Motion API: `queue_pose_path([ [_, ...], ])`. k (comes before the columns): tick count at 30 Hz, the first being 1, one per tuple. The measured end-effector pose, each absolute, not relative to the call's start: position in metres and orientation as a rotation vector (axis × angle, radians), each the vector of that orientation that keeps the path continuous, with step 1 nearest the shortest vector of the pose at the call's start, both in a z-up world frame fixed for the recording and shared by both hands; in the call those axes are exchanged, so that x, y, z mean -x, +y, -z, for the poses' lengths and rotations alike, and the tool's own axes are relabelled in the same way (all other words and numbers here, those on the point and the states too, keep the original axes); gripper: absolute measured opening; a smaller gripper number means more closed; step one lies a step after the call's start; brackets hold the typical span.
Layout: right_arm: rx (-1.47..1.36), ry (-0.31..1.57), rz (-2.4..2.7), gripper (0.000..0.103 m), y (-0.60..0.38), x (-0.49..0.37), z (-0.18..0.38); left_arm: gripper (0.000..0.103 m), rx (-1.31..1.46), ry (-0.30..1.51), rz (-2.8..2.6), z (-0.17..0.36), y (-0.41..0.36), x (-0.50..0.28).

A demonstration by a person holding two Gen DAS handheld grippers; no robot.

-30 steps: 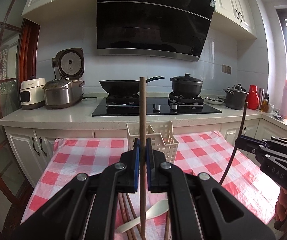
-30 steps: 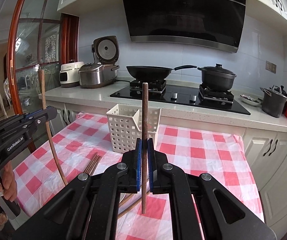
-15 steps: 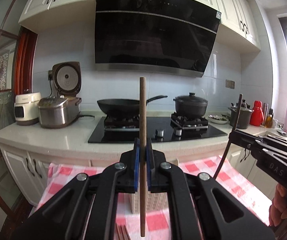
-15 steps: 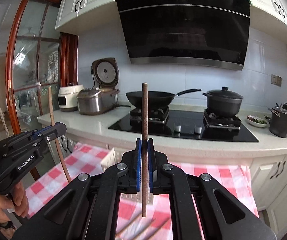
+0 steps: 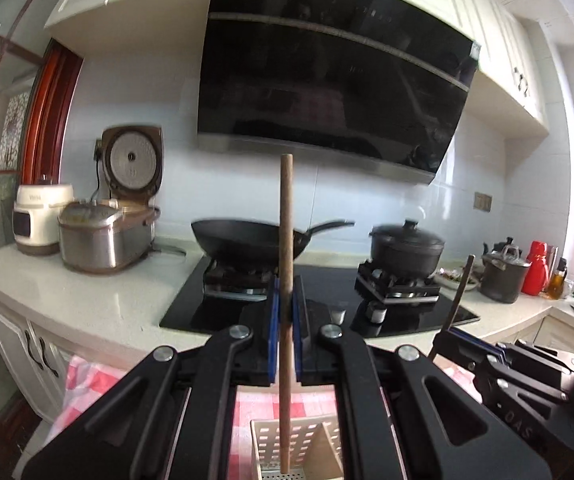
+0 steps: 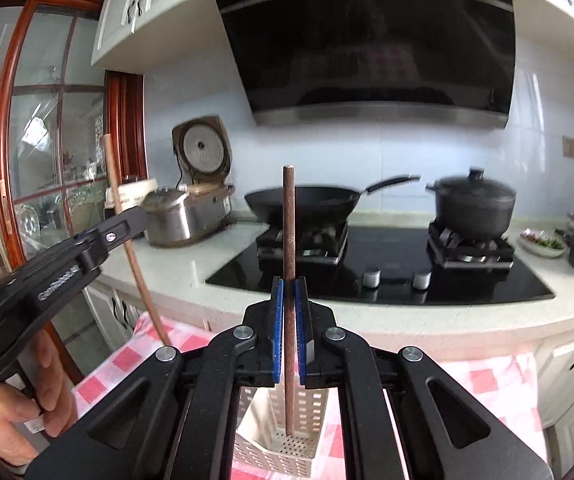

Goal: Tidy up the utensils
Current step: 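Lift both chopsticks upright over the white basket and open both grippers, then move both open grippers back down toward the remaining chopsticks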

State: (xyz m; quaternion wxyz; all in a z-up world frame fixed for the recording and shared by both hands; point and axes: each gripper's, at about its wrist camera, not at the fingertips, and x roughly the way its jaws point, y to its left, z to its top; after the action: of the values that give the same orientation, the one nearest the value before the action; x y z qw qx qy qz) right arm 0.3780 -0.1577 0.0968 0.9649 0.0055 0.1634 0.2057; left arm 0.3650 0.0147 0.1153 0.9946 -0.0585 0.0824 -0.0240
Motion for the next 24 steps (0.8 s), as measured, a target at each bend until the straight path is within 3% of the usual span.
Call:
queue_pose_path([
  [12,0.006,0.480,-0.454,0.007,-0.141,-0.399,-0.039,0.006,0.060,0.337,0.057,-0.029,0.009,-0.401],
  [16,-0.004,0.484,-0.437,0.008,-0.146,-0.395,-0.043,0.013,0.064,0.351,0.045,-0.024,0.014,-0.393],
  [19,-0.005,0.468,-0.430,0.012,-0.154,-0.383,-0.050,0.031,0.061,0.337,0.035,-0.027,0.021,-0.378],
  [21,-0.005,0.462,-0.426,0.016,-0.159,-0.372,-0.054,0.052,0.070,0.327,0.025,-0.030,0.028,-0.362],
  [22,-0.008,0.460,-0.426,0.019,-0.163,-0.366,-0.055,0.056,0.074,0.323,0.020,-0.032,0.031,-0.355],
  [24,-0.018,0.450,-0.424,0.037,-0.169,-0.350,-0.054,0.067,0.078,0.314,0.007,-0.033,0.037,-0.335],
])
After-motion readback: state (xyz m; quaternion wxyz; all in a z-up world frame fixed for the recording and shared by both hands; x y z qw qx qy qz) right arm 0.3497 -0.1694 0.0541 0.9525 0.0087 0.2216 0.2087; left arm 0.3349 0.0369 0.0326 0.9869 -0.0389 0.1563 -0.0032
